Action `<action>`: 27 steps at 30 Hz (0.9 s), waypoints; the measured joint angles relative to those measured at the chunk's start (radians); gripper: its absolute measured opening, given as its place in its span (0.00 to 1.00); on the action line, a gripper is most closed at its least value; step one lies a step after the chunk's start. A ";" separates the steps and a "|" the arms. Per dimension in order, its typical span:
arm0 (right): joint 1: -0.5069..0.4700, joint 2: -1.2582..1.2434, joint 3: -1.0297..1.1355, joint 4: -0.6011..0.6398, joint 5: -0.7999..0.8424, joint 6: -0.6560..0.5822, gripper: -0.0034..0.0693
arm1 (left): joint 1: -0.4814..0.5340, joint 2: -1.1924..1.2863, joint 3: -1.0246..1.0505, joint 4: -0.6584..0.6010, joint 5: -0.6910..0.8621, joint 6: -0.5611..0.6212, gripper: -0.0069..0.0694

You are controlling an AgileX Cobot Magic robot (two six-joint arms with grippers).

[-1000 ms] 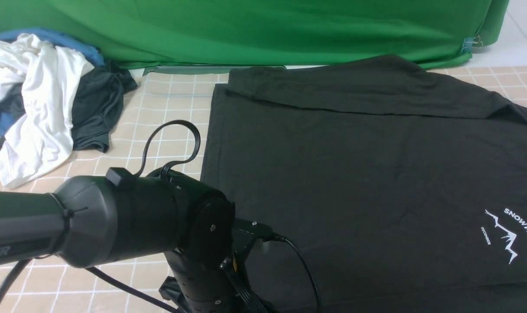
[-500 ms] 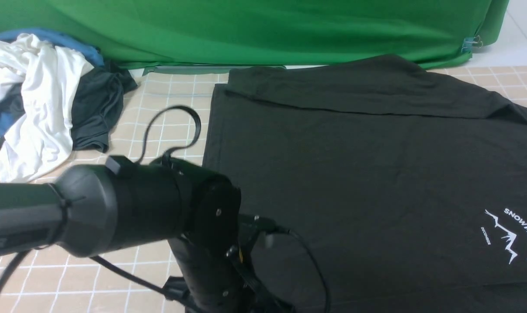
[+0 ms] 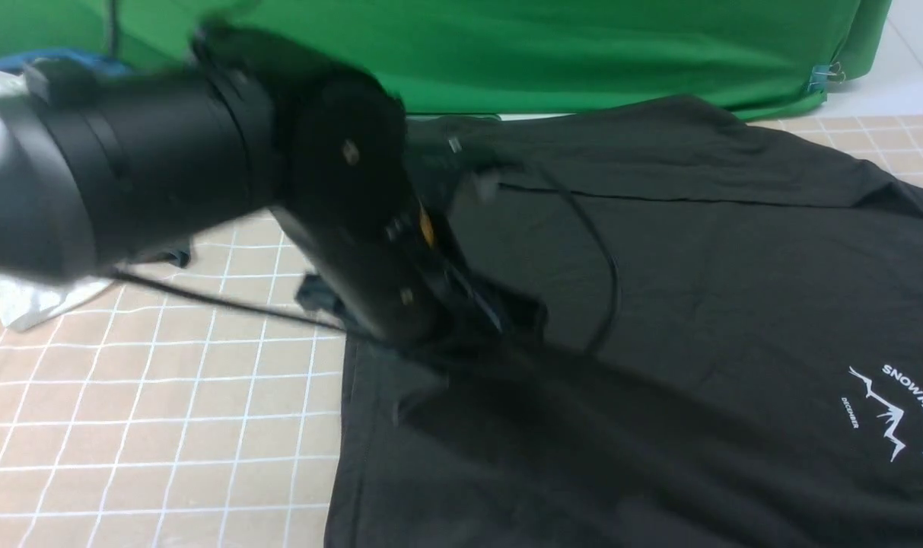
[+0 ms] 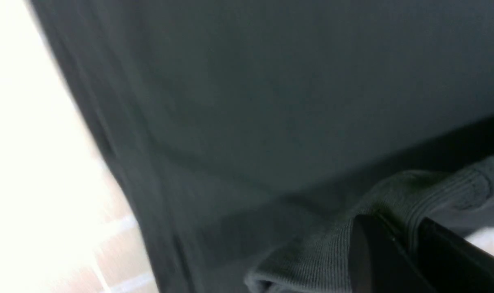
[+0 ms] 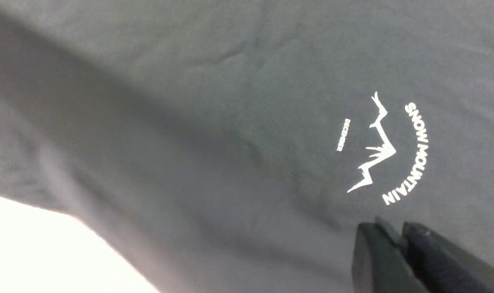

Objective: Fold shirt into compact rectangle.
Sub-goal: 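Fold the left side of the black T-shirt inward over its body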

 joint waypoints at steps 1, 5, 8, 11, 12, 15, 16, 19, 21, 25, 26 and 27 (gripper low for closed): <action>0.000 0.000 0.000 0.000 0.000 0.000 0.20 | 0.011 0.000 -0.004 0.000 -0.001 0.000 0.12; 0.000 0.000 0.000 0.000 0.000 0.001 0.21 | 0.121 0.000 -0.028 -0.023 -0.014 0.000 0.12; 0.000 0.000 0.000 0.000 -0.004 0.002 0.22 | 0.171 0.017 -0.029 -0.046 -0.019 0.012 0.12; 0.000 0.000 0.000 0.000 -0.007 0.004 0.22 | 0.192 0.052 -0.029 -0.062 -0.063 0.034 0.12; 0.000 0.000 0.000 0.000 -0.008 0.004 0.22 | 0.194 0.064 -0.029 -0.065 -0.081 0.039 0.12; 0.000 0.000 0.000 0.000 -0.008 0.004 0.23 | 0.194 0.118 -0.029 -0.068 -0.131 0.053 0.12; 0.000 0.000 0.000 0.000 -0.008 0.004 0.23 | 0.194 0.136 -0.029 -0.068 -0.143 0.054 0.12; 0.000 0.000 0.000 0.000 -0.008 0.004 0.23 | 0.194 0.176 -0.029 -0.057 -0.160 0.056 0.12; 0.000 0.000 0.000 0.000 -0.008 0.007 0.23 | 0.194 0.212 -0.029 -0.032 -0.190 0.056 0.12; 0.000 0.000 0.000 0.000 -0.008 0.017 0.25 | 0.194 0.254 -0.029 -0.013 -0.218 0.056 0.13; 0.000 0.000 0.000 0.000 -0.008 0.018 0.25 | 0.195 0.263 -0.029 -0.008 -0.221 0.052 0.13; 0.000 0.000 0.000 0.000 -0.008 0.019 0.25 | 0.195 0.272 -0.029 0.003 -0.223 0.042 0.14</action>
